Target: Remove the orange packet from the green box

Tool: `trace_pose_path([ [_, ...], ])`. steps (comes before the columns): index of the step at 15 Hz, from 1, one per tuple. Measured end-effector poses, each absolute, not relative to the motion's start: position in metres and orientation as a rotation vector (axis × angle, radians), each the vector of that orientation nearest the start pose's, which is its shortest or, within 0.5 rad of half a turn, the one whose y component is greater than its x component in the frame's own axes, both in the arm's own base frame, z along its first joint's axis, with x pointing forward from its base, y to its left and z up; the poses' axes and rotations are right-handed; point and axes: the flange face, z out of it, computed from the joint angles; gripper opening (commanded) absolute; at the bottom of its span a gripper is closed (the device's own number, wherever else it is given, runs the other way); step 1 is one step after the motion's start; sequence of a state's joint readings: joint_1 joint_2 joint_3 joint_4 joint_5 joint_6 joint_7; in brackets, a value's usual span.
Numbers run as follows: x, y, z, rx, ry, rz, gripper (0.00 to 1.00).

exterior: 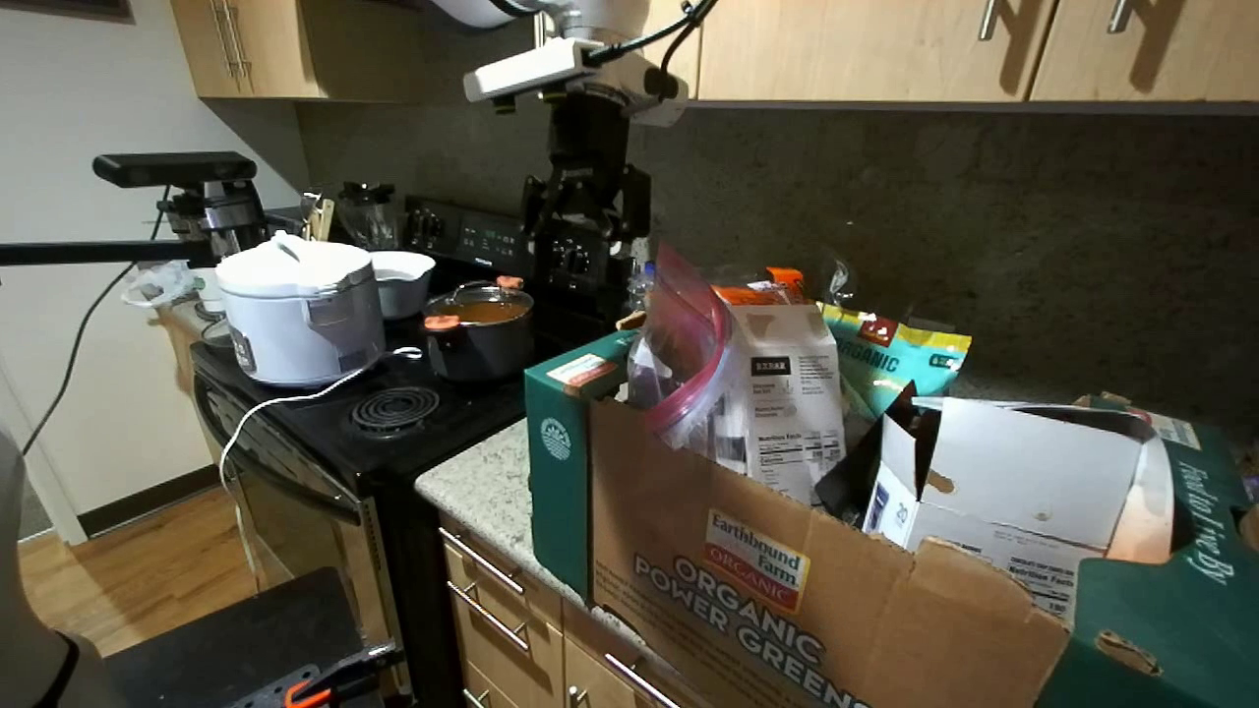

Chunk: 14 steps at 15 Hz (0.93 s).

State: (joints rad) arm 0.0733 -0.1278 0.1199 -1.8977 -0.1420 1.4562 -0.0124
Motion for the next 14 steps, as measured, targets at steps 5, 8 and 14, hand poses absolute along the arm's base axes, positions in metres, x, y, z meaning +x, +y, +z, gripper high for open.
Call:
trace_pose_path([
  [5, 0.517, 0.103, 0.536, -3.229, -0.351, 0.551, 1.0],
  [8, 0.536, 0.126, 0.534, -3.226, -0.377, 0.547, 1.0],
  [14, 0.56, 0.172, 0.526, -3.217, -0.4, 0.493, 1.0],
])
